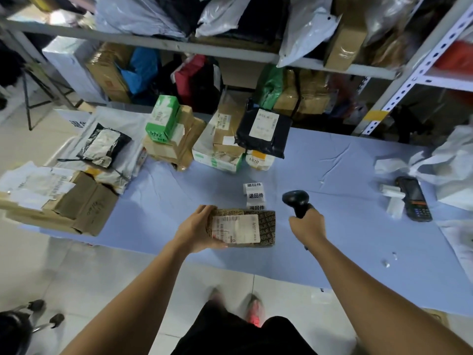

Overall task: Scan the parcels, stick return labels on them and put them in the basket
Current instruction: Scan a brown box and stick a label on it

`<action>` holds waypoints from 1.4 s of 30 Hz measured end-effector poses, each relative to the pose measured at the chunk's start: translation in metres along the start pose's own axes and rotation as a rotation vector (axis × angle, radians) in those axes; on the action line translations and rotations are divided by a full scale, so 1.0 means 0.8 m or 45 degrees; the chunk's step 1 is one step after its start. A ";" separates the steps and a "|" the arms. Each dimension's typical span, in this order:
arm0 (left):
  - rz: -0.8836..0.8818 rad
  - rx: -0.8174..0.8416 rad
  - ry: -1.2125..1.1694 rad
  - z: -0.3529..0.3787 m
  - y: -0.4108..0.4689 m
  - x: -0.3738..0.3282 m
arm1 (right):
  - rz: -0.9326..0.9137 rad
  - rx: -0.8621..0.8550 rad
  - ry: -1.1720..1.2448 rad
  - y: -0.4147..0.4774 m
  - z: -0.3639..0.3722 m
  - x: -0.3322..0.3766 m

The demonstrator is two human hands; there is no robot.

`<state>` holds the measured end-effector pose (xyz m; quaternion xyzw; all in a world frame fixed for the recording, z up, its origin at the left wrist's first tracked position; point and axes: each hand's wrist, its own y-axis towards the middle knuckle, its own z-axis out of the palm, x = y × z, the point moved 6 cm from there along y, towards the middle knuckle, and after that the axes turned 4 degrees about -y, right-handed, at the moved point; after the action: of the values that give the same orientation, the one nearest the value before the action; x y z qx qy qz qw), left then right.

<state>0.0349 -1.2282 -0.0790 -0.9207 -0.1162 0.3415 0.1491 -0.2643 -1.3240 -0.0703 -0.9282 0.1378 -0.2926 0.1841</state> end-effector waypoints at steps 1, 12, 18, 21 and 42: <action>-0.018 -0.034 0.048 -0.003 -0.001 0.001 | -0.029 0.002 0.105 -0.005 -0.004 0.010; -0.305 -0.376 0.023 -0.003 -0.022 -0.005 | -0.274 0.329 0.150 -0.074 -0.005 0.105; -0.372 -0.432 -0.091 0.006 -0.024 -0.010 | -0.319 0.326 0.035 -0.098 -0.015 0.114; -0.370 -0.454 -0.116 0.008 -0.025 -0.009 | -0.358 0.342 0.015 -0.108 -0.017 0.118; -0.324 -0.464 -0.239 0.003 -0.019 0.000 | -0.498 0.232 0.002 -0.129 -0.045 0.120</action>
<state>0.0316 -1.2134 -0.0757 -0.8746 -0.3044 0.3773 0.0107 -0.1943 -1.2764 0.0478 -0.9165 -0.0716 -0.3348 0.2067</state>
